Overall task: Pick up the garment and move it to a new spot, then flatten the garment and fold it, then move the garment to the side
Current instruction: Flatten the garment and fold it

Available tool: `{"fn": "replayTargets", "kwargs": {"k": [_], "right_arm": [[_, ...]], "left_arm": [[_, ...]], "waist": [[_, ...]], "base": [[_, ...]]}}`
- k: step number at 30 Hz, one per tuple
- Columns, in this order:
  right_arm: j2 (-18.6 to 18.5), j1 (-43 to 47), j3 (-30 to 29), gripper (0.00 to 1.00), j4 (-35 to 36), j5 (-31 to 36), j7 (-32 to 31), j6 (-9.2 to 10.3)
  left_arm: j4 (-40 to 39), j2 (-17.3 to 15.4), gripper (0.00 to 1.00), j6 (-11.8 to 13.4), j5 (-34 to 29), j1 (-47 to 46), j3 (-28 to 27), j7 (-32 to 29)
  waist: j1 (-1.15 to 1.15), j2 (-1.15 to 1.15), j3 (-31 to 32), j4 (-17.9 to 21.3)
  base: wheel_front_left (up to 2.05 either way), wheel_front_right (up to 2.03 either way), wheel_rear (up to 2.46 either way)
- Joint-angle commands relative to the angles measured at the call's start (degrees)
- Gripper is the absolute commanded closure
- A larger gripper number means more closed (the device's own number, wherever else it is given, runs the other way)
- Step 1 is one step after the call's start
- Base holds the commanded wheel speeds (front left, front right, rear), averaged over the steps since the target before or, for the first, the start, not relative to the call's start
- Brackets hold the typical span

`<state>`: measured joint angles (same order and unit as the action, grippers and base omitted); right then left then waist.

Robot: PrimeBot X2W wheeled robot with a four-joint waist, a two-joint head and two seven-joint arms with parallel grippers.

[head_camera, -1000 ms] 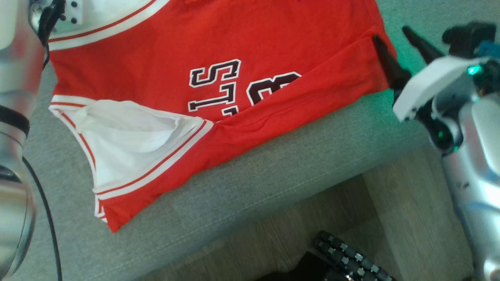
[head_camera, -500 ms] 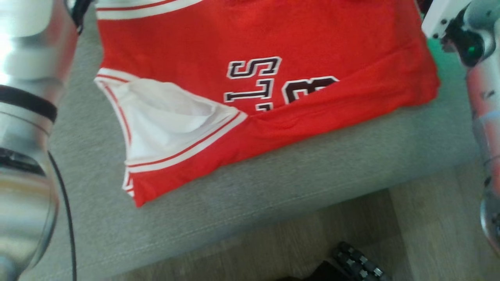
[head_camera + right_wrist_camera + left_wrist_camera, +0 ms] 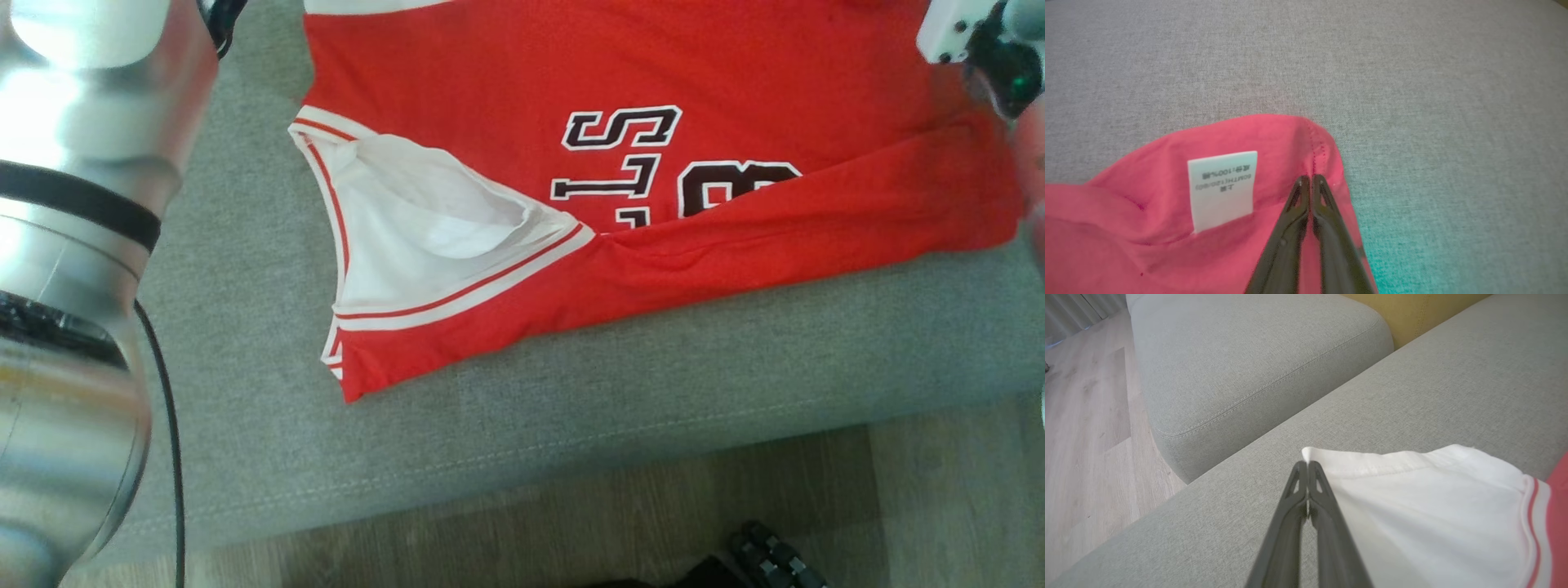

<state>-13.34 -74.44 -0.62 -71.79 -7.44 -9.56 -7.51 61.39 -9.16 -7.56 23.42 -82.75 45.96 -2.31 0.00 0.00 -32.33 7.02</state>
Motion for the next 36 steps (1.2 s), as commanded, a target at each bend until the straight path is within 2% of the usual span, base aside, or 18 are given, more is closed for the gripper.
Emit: {"fn": "replayTargets", "kwargs": {"k": [1,6,14,21,27,32,36], "right_arm": [[-0.64,-2.12,-0.4,1.0,0.73,0.88,0.68,0.02],[-0.99,-4.01,-1.57,1.0,-0.17,2.25,2.7,0.02],[-2.04,-7.15,-5.04,1.0,-0.51,3.82,7.93,0.02],[-1.29,-6.46,-6.27,1.0,-1.08,3.02,10.0,0.02],[-1.36,-2.03,-1.14,1.0,-0.41,0.62,12.31,0.02],[-1.15,4.65,3.99,1.0,1.75,-3.96,13.58,0.02],[-2.3,10.84,8.51,1.0,5.24,-8.05,12.83,0.02]], "left_arm": [[-1.8,-1.81,1.0,0.09,0.58,-4.43,-0.39,1.07],[-2.03,-2.85,1.0,0.11,1.15,-5.15,-0.36,4.28],[-1.78,-4.06,1.0,2.43,1.0,-7.13,-1.57,12.32],[-1.8,-3.33,1.0,1.49,2.46,-4.27,-1.3,14.84],[-6.27,-4.74,1.0,0.63,5.95,3.29,-2.01,16.13],[-13.24,-8.04,1.0,0.39,10.14,13.09,-2.89,15.54],[-21.96,-11.04,1.0,2.41,12.67,22.0,-3.66,14.11]], "waist": [[0.0,0.0,-0.11,-0.33],[0.0,0.0,-0.01,-0.47],[0.0,0.0,0.2,-0.55],[0.0,0.0,2.61,-1.81],[0.0,0.0,6.48,-2.56],[0.0,0.0,10.33,-2.27],[0.0,0.0,12.73,-2.15]], "base": [[0.0,0.0,0.0],[0.0,0.0,0.0],[0.0,0.0,0.0],[0.0,0.0,0.0],[0.0,0.0,0.0],[0.0,0.0,0.0],[0.0,0.0,0.0]]}}
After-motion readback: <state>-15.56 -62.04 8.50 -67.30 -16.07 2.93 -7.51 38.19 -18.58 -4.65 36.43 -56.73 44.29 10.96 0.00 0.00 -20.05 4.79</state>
